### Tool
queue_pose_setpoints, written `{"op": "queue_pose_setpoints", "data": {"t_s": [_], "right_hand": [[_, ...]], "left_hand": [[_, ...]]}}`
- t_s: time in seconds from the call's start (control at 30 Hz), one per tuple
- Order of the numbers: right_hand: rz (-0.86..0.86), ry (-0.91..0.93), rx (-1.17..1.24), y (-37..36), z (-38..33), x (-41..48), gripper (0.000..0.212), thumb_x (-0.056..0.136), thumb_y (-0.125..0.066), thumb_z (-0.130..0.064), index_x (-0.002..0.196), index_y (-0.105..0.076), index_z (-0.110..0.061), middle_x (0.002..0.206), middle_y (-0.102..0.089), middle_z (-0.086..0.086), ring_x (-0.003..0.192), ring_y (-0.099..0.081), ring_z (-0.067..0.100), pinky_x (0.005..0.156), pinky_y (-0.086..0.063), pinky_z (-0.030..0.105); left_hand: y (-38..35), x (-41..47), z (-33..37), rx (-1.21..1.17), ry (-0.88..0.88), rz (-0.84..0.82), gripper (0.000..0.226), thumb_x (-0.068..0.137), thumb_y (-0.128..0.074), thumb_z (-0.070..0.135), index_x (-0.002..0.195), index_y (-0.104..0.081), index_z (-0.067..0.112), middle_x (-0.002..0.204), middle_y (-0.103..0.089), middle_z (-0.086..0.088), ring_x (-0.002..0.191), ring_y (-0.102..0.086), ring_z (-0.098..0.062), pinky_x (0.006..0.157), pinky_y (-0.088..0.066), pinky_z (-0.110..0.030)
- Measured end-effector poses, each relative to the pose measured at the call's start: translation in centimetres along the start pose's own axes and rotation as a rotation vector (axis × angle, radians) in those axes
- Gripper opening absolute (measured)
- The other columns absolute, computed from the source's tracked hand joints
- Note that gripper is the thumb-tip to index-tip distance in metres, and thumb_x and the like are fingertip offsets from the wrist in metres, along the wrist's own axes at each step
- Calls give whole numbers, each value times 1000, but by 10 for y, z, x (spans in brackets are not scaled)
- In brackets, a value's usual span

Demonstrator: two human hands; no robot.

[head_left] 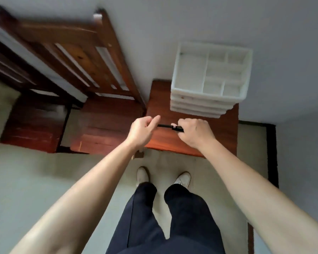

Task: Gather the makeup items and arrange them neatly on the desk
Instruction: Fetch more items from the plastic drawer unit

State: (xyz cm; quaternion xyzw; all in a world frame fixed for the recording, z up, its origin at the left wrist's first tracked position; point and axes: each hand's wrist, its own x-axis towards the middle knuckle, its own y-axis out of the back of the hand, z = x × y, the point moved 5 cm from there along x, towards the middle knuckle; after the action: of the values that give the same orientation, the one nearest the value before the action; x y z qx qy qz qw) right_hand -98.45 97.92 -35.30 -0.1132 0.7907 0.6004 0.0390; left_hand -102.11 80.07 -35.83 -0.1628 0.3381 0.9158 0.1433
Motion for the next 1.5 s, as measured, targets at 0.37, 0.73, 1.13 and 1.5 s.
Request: {"op": "queue_pose_setpoints", "data": {"t_s": [0.37, 0.73, 1.13, 1.5], "right_hand": [[75, 427, -160, 72, -263, -16, 39, 98, -42, -51, 93, -60, -17, 97, -70, 6, 93, -66, 33, 72, -49, 36], [50, 989, -197, -40, -659, -231, 42, 97, -44, -53, 92, -64, -17, 92, -71, 8, 88, -68, 33, 69, -50, 36], [-173, 1651, -244, -216, -1022, -479, 40, 99, -41, -52, 93, -59, -17, 92, -70, 10, 83, -66, 37, 63, -44, 37], [-270, 2230, -238, -315, -1299, -677, 37, 103, -37, -47, 105, -56, -15, 97, -64, 6, 80, -66, 33, 59, -40, 33]], "left_hand": [[274, -246, -135, -504, 270, 742, 41, 89, -65, 46, 61, -55, 18, 51, -57, 2, 49, -50, -16, 58, -41, -29], [346, -666, -356, -899, 340, 1371, 13, 91, -65, 9, 85, -54, 14, 80, -72, -10, 63, -67, -11, 56, -47, -21], [338, -994, -562, -839, 761, 1887, 17, 85, -68, 4, 81, -53, 11, 73, -65, -7, 61, -52, -18, 54, -42, -23], [379, -1197, -687, -767, 1178, 2197, 11, 81, -74, 9, 80, -64, 15, 76, -68, -1, 64, -58, -12, 64, -45, -23]]}}
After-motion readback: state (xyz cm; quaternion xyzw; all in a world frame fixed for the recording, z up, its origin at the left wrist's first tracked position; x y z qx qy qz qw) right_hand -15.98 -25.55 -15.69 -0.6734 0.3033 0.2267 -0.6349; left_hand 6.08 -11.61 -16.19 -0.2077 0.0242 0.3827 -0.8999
